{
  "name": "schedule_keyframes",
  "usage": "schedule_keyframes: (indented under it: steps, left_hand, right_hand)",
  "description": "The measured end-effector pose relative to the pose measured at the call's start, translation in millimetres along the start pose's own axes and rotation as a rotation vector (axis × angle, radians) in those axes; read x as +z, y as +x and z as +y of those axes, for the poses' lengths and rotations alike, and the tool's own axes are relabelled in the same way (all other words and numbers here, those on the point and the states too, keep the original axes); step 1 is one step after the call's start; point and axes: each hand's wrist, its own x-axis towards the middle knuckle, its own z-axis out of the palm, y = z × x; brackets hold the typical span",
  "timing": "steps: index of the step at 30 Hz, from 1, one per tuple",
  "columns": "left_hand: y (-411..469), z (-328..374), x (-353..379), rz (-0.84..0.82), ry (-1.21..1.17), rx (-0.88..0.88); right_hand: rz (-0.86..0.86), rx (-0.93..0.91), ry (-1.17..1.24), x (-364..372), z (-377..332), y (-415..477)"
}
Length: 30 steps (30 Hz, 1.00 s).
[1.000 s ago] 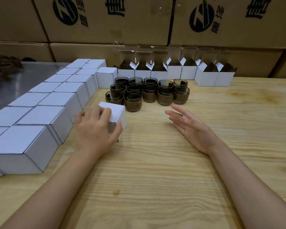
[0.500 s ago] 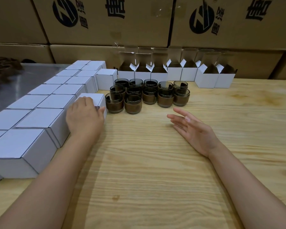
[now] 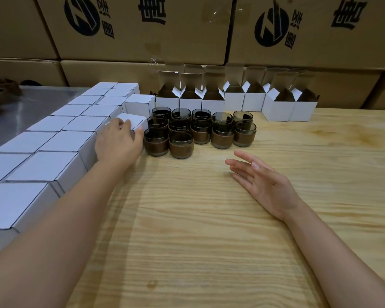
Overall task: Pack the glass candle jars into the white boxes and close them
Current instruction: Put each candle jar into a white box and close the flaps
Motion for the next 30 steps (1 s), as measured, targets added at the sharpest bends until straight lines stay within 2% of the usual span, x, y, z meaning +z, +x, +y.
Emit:
schedule_keyframes:
  steps: [12,22,26,28,30]
  left_hand:
    - [34.7,1.1,18.5,-0.028,-0.079,0.043]
    - [57.2,-2.6,29.2,-0.138,-0.111,0.025]
    - [67.5,-4.6,30.2,-0.258,-0.145,0.015]
    - [62.6,-1.8,27.8,-0.218,-0.141,0.03]
    - [45.5,8.5,20.7,-0.056,-0.208,0.075]
  right_hand:
    - [-0.008,0.003,0.029,-6.6,4.3,3.6]
    - [-0.011,0.015,0.038,-7.2,4.7,4.9]
    - [0.004,0.019,0.04,-6.5,5.4,4.6]
    - [0.013,0.023,0.044,-6.4,5.2,4.4]
    - [0.022,0.026,0.048,-5.1,4.0,4.4]
